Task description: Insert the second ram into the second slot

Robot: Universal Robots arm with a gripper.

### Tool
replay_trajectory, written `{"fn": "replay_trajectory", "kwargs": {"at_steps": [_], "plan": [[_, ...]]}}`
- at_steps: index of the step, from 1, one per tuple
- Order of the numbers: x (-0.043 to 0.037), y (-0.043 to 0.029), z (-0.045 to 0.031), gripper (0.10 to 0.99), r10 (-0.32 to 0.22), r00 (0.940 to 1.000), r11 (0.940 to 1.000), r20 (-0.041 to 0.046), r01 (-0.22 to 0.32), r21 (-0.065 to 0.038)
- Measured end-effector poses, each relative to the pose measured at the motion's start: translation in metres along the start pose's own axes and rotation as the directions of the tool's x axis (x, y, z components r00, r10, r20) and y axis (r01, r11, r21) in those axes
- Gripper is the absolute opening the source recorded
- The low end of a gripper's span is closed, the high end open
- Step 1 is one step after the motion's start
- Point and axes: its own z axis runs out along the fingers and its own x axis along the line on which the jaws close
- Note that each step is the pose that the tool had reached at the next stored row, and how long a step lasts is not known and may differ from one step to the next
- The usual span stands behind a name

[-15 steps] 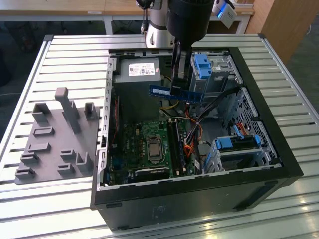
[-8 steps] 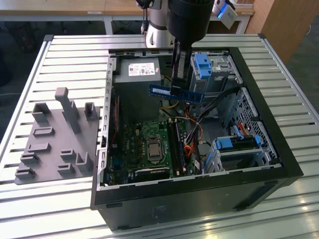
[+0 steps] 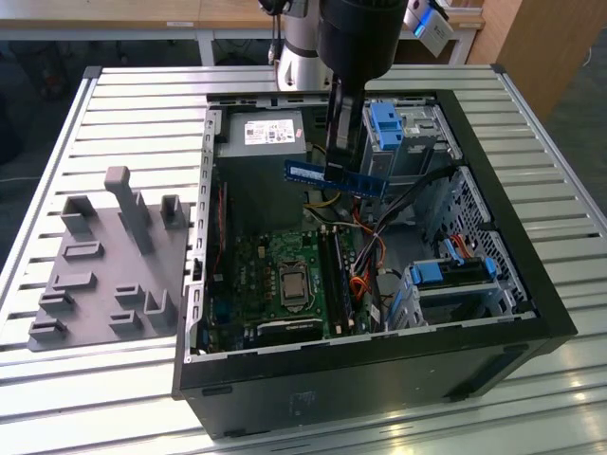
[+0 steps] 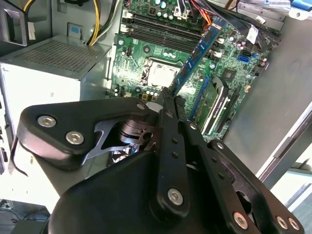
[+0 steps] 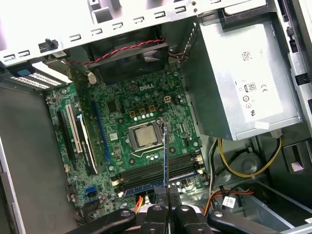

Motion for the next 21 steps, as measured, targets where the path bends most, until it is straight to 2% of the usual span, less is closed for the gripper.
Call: {"fn": "replay_trajectory", "kwargs": {"at_steps": [21], "plan": [[0.0000,0.0000,0.0000,0.129,0.057,0.9984,0.9984,0.0021,-0.057,0.001]]}}
